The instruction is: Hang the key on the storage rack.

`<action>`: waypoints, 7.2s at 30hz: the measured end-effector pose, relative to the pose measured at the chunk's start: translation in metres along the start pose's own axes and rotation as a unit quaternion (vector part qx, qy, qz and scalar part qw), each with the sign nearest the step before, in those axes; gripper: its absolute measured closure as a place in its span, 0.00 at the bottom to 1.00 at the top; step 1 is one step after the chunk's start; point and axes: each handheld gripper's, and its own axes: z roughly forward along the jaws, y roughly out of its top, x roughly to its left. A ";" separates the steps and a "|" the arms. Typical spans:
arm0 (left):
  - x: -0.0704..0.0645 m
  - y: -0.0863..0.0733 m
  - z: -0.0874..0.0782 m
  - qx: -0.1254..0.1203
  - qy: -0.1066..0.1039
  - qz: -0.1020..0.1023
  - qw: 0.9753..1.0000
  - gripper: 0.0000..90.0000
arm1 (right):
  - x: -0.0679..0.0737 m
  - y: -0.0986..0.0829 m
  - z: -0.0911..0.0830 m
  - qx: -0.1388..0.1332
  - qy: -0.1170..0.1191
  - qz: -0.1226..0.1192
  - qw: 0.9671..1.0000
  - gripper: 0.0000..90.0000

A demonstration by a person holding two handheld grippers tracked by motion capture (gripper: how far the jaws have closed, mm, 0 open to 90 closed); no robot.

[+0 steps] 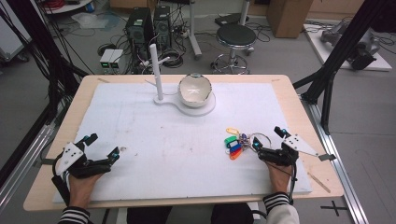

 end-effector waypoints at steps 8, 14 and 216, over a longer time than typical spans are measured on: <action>0.000 0.000 0.000 0.001 0.000 0.000 1.000 0.02 | 0.001 0.000 0.000 0.001 -0.001 -0.002 1.000 0.01; 0.000 0.000 0.000 0.002 0.002 0.000 1.000 0.02 | 0.001 0.000 0.000 0.002 -0.004 -0.003 1.000 0.01; 0.004 0.003 0.005 0.027 0.009 -0.018 0.999 0.02 | -0.061 0.091 0.093 0.589 0.085 0.003 0.804 0.98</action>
